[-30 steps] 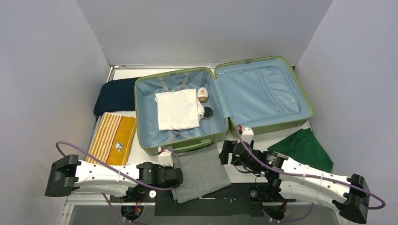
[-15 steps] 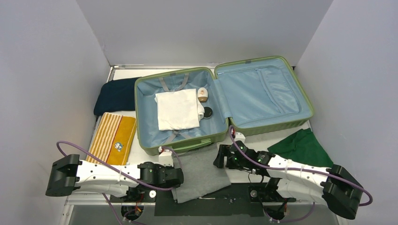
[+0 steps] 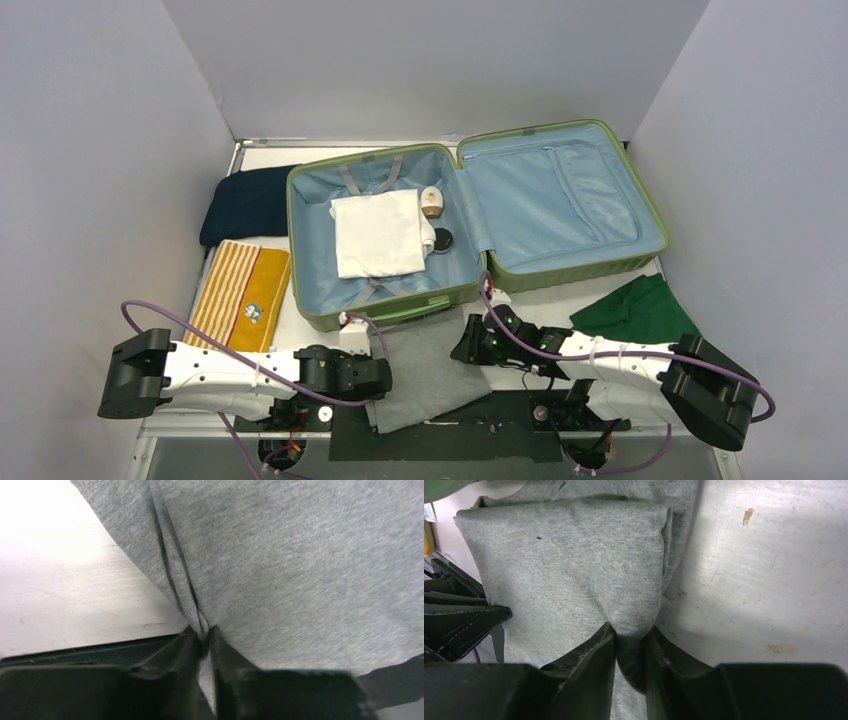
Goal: Pack the luggage
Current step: Pick up the clothes from the corner of the board.
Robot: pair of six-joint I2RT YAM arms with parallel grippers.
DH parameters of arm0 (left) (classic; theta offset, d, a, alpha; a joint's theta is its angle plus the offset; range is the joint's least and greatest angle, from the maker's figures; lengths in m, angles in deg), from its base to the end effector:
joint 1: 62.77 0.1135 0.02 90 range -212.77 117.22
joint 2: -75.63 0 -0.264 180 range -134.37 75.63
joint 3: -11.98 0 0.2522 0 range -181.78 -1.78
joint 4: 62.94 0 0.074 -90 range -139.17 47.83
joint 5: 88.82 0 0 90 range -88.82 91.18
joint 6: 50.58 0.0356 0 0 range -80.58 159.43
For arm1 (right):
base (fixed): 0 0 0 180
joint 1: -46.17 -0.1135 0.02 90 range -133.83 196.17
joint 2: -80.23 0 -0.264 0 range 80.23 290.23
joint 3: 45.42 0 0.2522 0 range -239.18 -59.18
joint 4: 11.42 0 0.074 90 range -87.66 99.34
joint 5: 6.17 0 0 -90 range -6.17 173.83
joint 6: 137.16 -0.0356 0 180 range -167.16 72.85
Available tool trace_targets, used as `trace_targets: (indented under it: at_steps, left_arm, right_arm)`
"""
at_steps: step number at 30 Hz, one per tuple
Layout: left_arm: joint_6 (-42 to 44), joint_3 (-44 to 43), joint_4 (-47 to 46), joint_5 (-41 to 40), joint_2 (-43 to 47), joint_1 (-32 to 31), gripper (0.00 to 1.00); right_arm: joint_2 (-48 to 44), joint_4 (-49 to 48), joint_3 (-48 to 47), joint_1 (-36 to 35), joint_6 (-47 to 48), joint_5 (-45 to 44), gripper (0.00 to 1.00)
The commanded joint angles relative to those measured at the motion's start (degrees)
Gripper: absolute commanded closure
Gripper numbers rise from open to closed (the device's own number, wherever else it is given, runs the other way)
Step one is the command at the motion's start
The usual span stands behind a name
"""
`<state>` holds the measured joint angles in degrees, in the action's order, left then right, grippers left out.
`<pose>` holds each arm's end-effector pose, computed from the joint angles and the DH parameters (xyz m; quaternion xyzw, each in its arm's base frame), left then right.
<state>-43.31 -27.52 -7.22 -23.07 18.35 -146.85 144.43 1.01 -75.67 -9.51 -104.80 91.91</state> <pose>0.0298 -0.1454 0.1565 -0.0187 0.9679 -0.1155 0.2226 0.1028 0.1595 0.1313 -0.0103 0.9264 0.3456 0.1490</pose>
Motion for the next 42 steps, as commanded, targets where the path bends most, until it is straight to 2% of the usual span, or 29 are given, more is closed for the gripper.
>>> trace_targets:
  at_steps: [1,2,4,6,9,11,14,15,17,19,21,23,29,33,36,42]
  left_arm:
    - [1.2,-2.8,4.6,-3.3,-0.8,0.0,0.71]
    - [1.4,-3.3,4.8,-3.5,-0.7,0.0,0.63]
    - [1.3,-3.9,5.1,-3.4,-0.2,-0.1,0.39]
    - [1.1,-3.9,4.7,-3.4,0.6,-0.1,0.31]
    - [0.6,-2.7,3.2,-3.0,0.6,0.0,0.27]
    - [0.5,-1.9,0.9,-3.0,0.1,0.0,0.26]
    - [1.0,-1.3,-3.1,-2.7,-1.3,0.0,0.25]
    - [1.1,-1.3,-4.2,-2.6,-2.1,0.0,0.25]
    - [1.5,-1.2,-6.6,-2.5,-3.4,0.1,0.25]
    - [2.0,-1.2,-8.5,-2.2,-5.2,0.4,0.25]
    - [2.0,-1.2,-9.3,-1.8,-7.1,0.5,0.28]
    - [1.8,-0.9,-10.2,-1.3,-8.4,0.5,0.35]
    - [1.7,2.0,-13.9,-0.2,-8.9,0.5,0.81]
    - [2.3,1.1,-12.0,-1.2,-7.5,0.4,1.00]
    - [3.4,-1.0,-8.5,-2.1,-5.3,0.3,1.00]
    - [6.0,-7.4,-0.2,-3.1,0.9,-0.1,1.00]
  right_arm:
    - [-1.4,10.0,3.2,-1.1,-0.1,-0.1,0.77]
    - [-2.8,11.1,3.2,-1.1,-0.3,-0.6,0.79]
    - [-5.1,12.9,3.3,-1.1,-0.7,-1.6,0.81]
    - [-7.1,14.2,3.7,-1.1,-1.1,-2.4,0.83]
    - [-9.0,14.3,4.7,-1.1,-2.4,-2.5,0.83]
    - [-10.0,14.3,5.1,-1.2,-3.2,-2.8,0.78]
    - [-11.4,16.2,4.7,-1.6,-4.6,-4.7,0.51]
    - [-11.7,16.7,4.4,-1.8,-4.8,-5.3,0.45]
    - [-11.2,16.5,4.2,-1.9,-4.9,-5.5,0.43]
    - [-9.4,15.6,4.2,-2.1,-4.7,-4.8,0.45]
    - [-7.1,14.3,4.2,-2.7,-4.7,-4.3,0.49]
    - [-5.3,12.9,4.3,-3.6,-4.9,-3.8,0.54]
    - [-2.9,9.2,4.7,-5.6,-6.2,-2.9,0.73]
    - [-5.2,10.6,3.2,-6.1,-6.1,-3.5,0.87]
    - [-8.3,14.9,0.0,-6.5,-4.6,-5.1,1.00]
    - [-15.6,25.7,-9.2,-7.0,-1.2,-7.9,1.00]
